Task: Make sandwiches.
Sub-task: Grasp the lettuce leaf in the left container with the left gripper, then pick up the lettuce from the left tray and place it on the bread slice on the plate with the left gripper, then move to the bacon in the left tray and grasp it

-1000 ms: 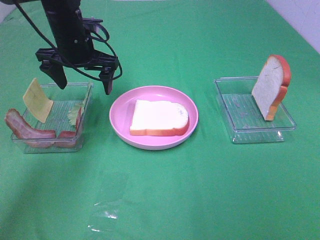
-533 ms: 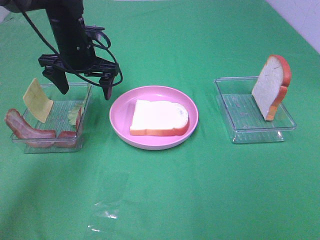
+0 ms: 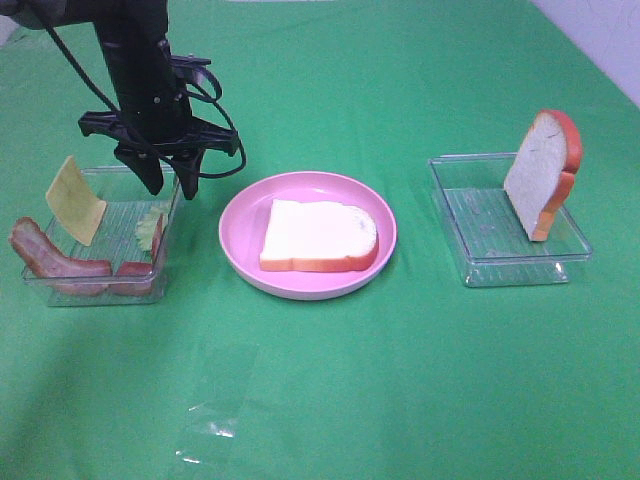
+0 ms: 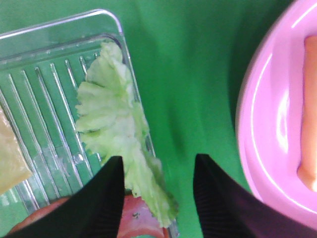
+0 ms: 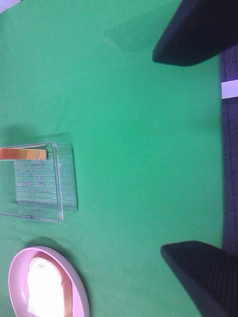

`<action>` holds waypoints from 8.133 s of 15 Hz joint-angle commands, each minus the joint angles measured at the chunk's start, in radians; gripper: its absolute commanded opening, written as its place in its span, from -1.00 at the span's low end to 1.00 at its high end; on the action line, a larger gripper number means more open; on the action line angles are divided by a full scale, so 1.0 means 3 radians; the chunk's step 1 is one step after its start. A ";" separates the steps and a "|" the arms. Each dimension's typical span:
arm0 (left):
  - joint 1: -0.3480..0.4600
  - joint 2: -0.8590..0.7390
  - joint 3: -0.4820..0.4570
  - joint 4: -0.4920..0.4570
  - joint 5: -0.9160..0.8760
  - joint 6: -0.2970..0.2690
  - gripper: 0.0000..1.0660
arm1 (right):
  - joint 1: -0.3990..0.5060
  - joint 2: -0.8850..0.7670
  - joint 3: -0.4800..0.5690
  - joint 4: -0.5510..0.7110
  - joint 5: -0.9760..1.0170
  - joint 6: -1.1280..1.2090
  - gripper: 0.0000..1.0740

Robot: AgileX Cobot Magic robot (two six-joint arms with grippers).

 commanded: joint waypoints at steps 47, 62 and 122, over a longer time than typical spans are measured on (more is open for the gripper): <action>-0.0513 0.0147 -0.0140 -0.2110 -0.0677 0.1020 -1.00 | -0.0007 -0.0093 0.0007 0.0000 -0.0037 -0.0037 0.72; -0.0513 0.0147 -0.0140 -0.0887 -0.0500 0.0563 -0.68 | -0.0007 -0.0093 0.0007 0.0000 -0.0037 -0.0037 0.72; -0.0153 -0.0633 0.1257 0.0000 -0.0233 -0.0393 -0.04 | -0.0007 -0.0093 0.0007 0.0000 -0.0037 -0.0037 0.72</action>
